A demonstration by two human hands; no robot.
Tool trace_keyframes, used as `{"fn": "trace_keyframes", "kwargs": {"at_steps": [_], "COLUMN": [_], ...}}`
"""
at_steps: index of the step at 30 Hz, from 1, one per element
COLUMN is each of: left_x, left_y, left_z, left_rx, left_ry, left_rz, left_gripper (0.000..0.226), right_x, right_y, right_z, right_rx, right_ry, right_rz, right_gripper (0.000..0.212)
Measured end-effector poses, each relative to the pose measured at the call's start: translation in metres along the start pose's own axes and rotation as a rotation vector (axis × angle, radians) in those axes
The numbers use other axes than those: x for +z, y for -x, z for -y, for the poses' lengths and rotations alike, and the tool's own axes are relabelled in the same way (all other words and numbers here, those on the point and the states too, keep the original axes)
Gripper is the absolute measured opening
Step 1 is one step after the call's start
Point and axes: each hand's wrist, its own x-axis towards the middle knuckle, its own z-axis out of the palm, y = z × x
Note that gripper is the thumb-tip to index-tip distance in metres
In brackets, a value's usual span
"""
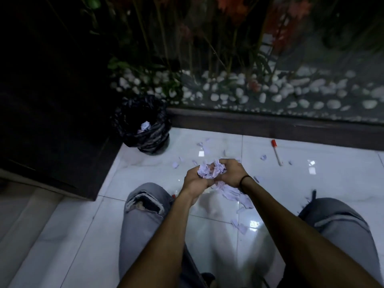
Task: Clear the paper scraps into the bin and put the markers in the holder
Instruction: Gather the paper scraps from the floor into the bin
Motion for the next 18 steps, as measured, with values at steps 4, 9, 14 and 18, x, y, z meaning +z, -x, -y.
{"fn": "trace_keyframes", "kwargs": {"at_steps": [4, 9, 14, 18], "left_x": [-0.035, -0.088, -0.156, -0.214], "left_y": [-0.001, -0.013, -0.052, -0.092], "left_z": [-0.039, -0.09, -0.142, -0.163], "left_rx": [0.04, 0.105, 0.089, 0.055], "left_ry": [0.039, 0.021, 0.058, 0.047], "left_rz": [-0.066, -0.164, -0.246, -0.377], "left_gripper": [0.042, 0.036, 0.038, 0.028], "right_x": [0.003, 0.007, 0.027, 0.049], "right_y": [-0.028, -0.071, -0.137, -0.177], "right_z": [0.053, 0.128, 0.207, 0.259], "right_rx": [-0.056, -0.125, -0.146, -0.152], "right_ry": [-0.002, -0.074, -0.122, -0.073], "right_rz": [-0.015, 0.028, 0.079, 0.064], "right_gripper": [0.027, 0.029, 0.022, 0.023]}}
